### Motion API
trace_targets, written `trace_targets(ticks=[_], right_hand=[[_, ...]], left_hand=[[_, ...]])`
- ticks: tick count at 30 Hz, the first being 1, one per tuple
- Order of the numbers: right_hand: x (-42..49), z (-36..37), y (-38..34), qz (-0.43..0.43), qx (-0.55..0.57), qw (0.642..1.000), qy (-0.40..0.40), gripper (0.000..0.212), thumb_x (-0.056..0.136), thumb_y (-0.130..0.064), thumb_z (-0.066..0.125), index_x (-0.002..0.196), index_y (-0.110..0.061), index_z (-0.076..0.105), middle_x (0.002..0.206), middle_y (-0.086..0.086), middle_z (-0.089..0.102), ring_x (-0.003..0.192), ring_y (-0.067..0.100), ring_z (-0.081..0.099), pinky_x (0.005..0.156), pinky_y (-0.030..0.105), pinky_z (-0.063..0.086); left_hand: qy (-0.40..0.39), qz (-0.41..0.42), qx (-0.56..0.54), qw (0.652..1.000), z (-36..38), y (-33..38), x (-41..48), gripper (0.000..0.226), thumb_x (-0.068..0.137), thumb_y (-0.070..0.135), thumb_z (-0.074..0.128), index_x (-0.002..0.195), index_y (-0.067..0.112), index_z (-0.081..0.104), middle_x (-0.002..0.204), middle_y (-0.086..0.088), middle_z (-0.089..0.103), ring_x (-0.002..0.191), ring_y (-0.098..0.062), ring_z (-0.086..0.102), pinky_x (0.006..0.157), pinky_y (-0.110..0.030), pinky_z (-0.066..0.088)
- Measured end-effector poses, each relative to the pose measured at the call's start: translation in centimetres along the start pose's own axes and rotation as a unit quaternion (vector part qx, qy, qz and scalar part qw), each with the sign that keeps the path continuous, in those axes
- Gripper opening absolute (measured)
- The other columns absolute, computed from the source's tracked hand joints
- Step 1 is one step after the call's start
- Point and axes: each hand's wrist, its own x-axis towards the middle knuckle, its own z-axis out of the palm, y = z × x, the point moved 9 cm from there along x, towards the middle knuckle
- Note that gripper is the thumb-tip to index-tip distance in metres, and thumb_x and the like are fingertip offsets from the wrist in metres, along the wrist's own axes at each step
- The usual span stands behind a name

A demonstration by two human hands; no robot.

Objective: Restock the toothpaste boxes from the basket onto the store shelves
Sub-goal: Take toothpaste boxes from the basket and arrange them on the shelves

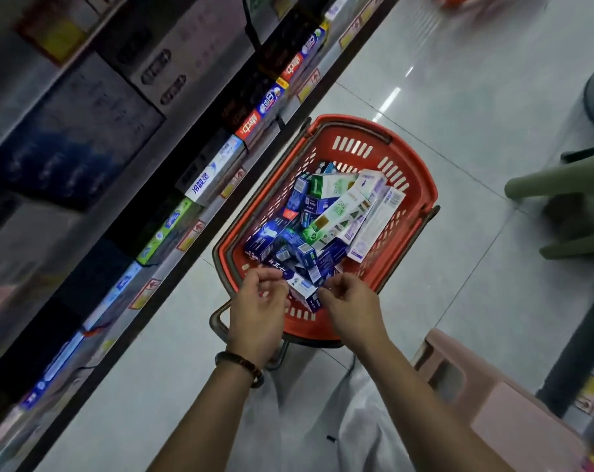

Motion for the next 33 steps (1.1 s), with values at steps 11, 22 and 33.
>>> trace_targets(ticks=[11,22,33], right_hand=[[6.0,5.4,2.7,-0.027,-0.161,0.986,-0.019,0.061,0.081,-0.038,0.087,0.13,-0.016,0.058,0.125,0.005,0.058,0.106,0.023,0.063,0.088,0.041,0.062],[8.6,9.4,4.8,0.013,-0.261,0.964,-0.038,0.043,0.088,-0.042,0.083,0.114,-0.02,0.057,0.104,0.003,0.061,0.097,0.027,0.065,0.079,0.045,0.064],[7.2,7.8,3.3,-0.014,-0.258,0.966,-0.016,0.037,0.085,-0.044,0.082,0.104,-0.019,0.062,0.099,0.003,0.068,0.086,0.021,0.066,0.066,0.035,0.06]], left_hand=[[0.011,-0.008,0.009,1.0,-0.8,-3.4,3.7,0.011,0.101,0.026,0.066,0.106,0.035,0.064,0.102,0.002,0.074,0.093,-0.019,0.075,0.083,-0.048,0.064],[0.01,-0.008,0.019,1.0,-1.2,-4.5,4.8,0.011,0.103,0.028,0.064,0.11,0.036,0.062,0.106,0.005,0.074,0.096,-0.017,0.074,0.077,-0.039,0.065],[0.01,0.01,0.004,1.0,-0.7,-3.2,3.2,0.013,0.103,0.024,0.064,0.108,0.036,0.063,0.105,0.01,0.072,0.098,-0.014,0.073,0.08,-0.036,0.063]])
